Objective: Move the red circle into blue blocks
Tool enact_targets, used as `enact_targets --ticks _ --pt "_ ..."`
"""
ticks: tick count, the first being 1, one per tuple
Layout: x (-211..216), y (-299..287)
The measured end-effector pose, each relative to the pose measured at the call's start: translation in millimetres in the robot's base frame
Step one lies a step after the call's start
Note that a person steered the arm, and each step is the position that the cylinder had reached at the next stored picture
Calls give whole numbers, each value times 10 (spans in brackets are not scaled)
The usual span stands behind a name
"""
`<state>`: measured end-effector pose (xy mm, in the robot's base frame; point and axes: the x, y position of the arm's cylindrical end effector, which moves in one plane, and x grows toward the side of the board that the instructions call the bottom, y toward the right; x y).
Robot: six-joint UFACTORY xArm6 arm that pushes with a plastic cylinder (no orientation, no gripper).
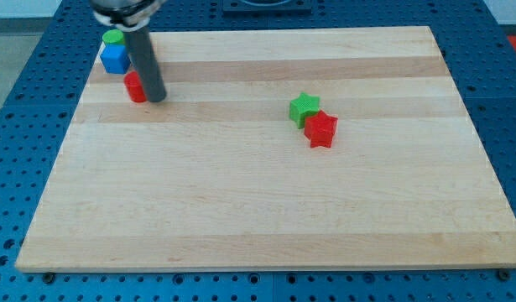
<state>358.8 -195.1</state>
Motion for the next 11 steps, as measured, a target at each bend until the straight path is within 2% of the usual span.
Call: enact_targets --ticks 2,4,5,9,10,11 --pt "21 -740" --pt "279 -670" --pt "0 -670" --pt "-388 -493" --pt "164 -380" --pt "1145 376"
